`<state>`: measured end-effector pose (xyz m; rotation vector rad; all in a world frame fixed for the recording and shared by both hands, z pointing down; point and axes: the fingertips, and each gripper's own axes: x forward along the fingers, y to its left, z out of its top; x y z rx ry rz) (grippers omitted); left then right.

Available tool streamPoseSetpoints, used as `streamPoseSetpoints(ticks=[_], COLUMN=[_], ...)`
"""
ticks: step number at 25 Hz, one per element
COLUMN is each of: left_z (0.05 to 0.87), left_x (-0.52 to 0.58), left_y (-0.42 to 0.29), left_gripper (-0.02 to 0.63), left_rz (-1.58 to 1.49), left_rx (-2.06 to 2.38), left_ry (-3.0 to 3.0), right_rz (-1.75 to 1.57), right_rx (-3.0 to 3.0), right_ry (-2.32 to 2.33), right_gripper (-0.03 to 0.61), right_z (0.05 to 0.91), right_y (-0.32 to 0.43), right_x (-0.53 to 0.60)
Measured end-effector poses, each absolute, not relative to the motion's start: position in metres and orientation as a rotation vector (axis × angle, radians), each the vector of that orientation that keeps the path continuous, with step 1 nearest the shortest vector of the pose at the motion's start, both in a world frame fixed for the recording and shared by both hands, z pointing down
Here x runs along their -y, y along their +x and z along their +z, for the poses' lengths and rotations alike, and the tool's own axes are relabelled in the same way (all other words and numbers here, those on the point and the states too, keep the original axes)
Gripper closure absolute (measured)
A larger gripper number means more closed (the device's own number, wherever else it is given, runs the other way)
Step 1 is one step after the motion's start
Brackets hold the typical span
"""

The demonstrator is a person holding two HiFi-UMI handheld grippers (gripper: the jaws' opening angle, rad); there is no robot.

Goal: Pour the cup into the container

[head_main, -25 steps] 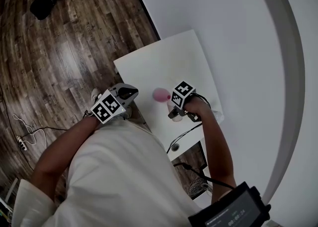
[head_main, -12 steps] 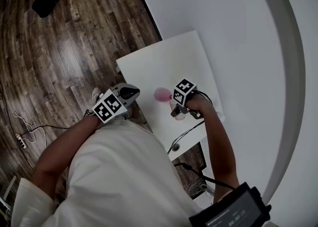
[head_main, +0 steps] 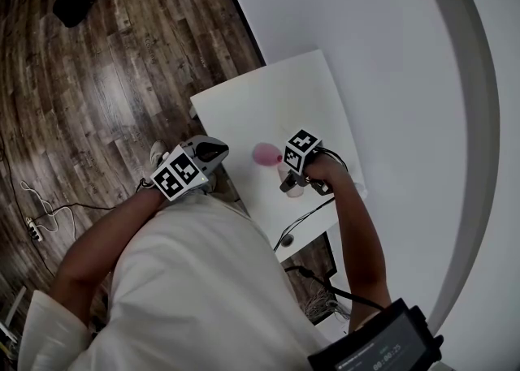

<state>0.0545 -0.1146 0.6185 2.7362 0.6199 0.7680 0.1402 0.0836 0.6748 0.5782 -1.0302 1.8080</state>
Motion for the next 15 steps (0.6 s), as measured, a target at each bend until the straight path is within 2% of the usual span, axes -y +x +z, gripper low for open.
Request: streamPoseSetpoints(ticks=[15], left_z=[0.6191], left_x=[0.1132], left_y=[0.0587], left_gripper=[0.603], left_rz=[0.761], left_rx=[-0.630], left_ry=[2.736], right_rz=[1.805], right_rx=[1.028], right_ry=[0.550], right_gripper=[0.213], right_z=[0.6715], right_y=[0.1404], right_x=[-0.0826])
